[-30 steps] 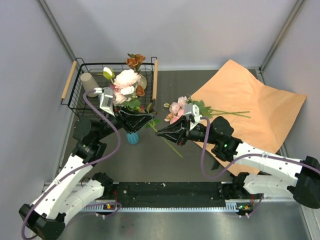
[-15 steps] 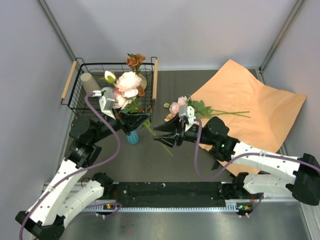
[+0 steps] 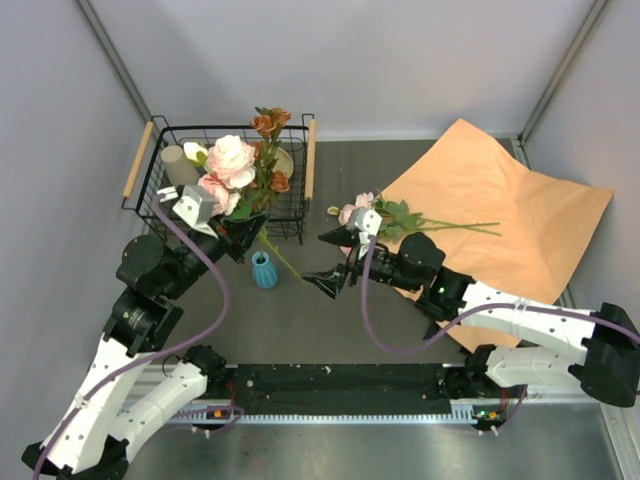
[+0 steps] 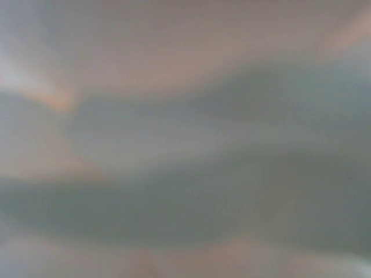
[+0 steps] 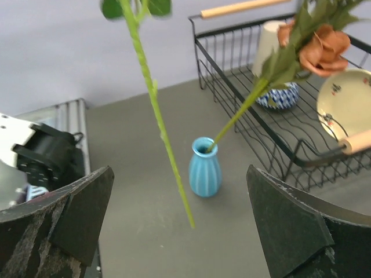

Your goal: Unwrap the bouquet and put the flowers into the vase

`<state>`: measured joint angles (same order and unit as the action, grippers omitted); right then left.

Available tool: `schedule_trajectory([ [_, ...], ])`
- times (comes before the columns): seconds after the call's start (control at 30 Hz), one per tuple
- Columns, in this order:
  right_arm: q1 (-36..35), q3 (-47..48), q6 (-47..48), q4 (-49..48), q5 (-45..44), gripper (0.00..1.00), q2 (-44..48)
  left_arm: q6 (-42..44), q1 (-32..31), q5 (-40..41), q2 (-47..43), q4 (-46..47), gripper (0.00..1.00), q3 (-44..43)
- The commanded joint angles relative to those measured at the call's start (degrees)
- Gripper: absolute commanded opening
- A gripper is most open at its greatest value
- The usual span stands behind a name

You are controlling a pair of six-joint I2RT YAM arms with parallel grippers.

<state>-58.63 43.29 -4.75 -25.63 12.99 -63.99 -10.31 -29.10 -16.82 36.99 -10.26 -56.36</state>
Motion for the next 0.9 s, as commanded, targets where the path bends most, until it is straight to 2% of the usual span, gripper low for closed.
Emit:
schedule_trajectory([
  [0.0, -0.69, 2.68, 4.49, 4.7, -8.49, 0.99, -3.85, 3.19, 0.01, 15.04, -1.04, -4.32, 0.0, -2.35],
  [0.13, -0.69, 2.5, 10.9, 2.27, -12.82, 0.99, -10.18, 2.49, 0.01, 22.34, -2.89, -4.77, 0.0, -1.04],
  [0.23, -0.61, 2.24, 8.02, -4.83, -17.38, 0.99, -16.23, 2.31, 0.01, 25.51, -5.43, -3.63, 0.0, 0.28],
  [0.43, -0.78, 4.61, 3.35, -15.67, -13.17, 0.99, -25.56, 4.15, 0.01, 28.86, -5.36, -3.19, 0.0, 0.46],
  [0.6, -2.36, 2.33, 9.91, -28.66, -13.26, 0.99, -31.98, 2.75, 0.01, 28.6, -0.88, -5.55, 0.0, -2.26],
  [0.73, -3.33, 2.15, 11.17, -33.25, -15.19, 0.99, -35.68, 1.61, 0.01, 29.3, 0.63, -4.51, 0.0, -2.09],
  [0.87, -3.24, 3.03, 9.33, -37.03, -9.15, 0.95, -38.84, 2.13, 0.01, 28.6, 0.1, -1.17, 0.0, 0.63],
])
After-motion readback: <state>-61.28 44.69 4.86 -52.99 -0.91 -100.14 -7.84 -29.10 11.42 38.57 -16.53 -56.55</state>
